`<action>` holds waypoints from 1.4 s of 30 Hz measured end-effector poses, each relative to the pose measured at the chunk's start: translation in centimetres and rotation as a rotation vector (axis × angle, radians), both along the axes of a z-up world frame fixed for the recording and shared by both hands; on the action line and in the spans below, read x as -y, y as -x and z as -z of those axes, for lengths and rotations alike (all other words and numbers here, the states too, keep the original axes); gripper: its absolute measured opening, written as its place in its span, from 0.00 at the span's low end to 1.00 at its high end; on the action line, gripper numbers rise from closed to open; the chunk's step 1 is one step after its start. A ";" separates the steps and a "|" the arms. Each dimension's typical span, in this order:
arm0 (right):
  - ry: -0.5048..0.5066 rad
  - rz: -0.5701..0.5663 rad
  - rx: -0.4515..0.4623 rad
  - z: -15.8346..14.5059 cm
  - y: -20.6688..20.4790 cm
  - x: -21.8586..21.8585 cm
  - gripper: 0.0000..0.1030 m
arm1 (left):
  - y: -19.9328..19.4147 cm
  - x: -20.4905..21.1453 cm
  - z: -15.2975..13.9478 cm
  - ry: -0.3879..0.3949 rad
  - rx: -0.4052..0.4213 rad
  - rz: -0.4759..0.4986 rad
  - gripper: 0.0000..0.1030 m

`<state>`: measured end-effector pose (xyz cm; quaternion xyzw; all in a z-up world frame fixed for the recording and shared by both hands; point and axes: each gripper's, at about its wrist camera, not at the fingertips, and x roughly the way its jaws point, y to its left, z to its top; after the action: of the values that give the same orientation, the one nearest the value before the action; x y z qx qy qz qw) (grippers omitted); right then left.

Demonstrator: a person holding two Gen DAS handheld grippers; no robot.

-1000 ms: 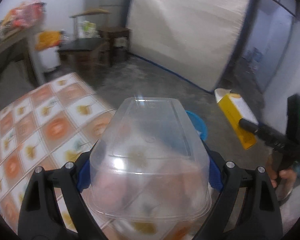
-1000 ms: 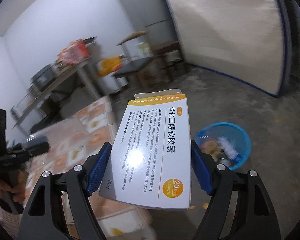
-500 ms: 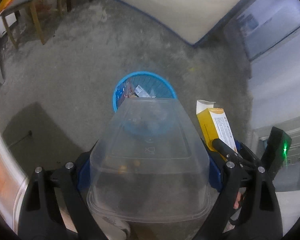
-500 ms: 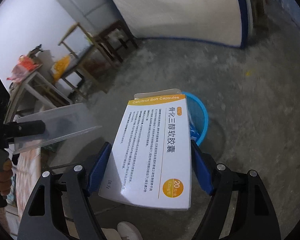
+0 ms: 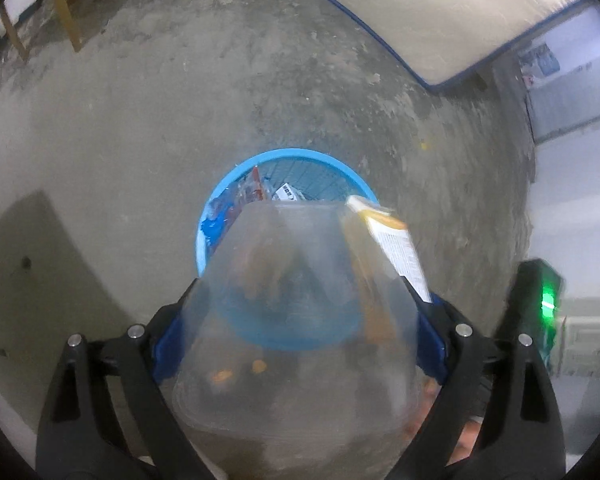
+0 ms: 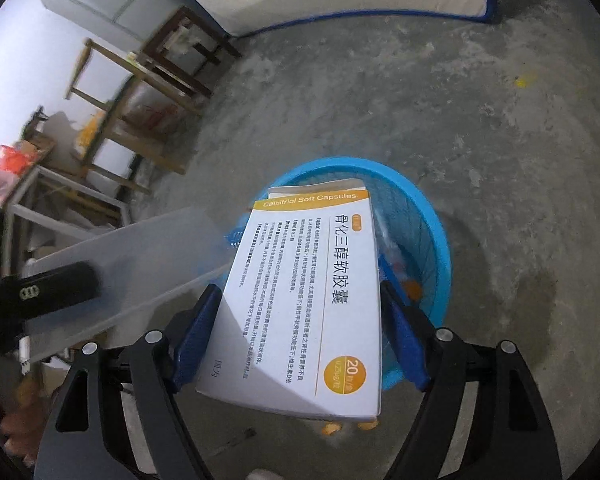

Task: Collect trash

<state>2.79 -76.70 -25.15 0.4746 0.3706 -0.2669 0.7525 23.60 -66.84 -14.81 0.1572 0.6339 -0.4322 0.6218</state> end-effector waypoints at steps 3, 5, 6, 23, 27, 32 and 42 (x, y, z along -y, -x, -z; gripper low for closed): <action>-0.061 0.029 -0.035 2.7 -0.4 1.3 0.75 | -0.4 -0.2 0.9 0.014 -0.041 -0.039 0.87; -0.084 0.048 -0.012 3.1 0.2 1.6 0.75 | -0.3 -0.3 1.1 0.019 -0.061 -0.038 0.87; -0.089 0.052 0.009 3.1 0.5 1.7 0.75 | -0.3 -0.4 1.0 0.029 -0.068 -0.031 0.87; -0.009 0.075 0.152 -1.6 4.1 0.3 0.78 | 2.1 -6.2 -10.1 0.243 -0.045 0.064 0.87; -0.009 0.101 0.197 -2.8 5.8 0.2 0.78 | 2.4 -11.3 -14.5 0.323 -0.021 0.089 0.87; 0.034 0.099 0.265 -6.3 8.3 -2.0 0.78 | 3.2 -21.1 -20.1 0.436 0.113 0.109 0.87; 0.329 -0.059 0.207 -17.3 11.4 -16.5 0.85 | 8.5 -40.1 -23.9 0.565 0.375 -0.035 0.89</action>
<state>-8.61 -60.22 -7.82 0.3592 0.2563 -0.2513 0.8615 15.07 -26.72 9.13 0.0446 0.3664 -0.5435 0.7539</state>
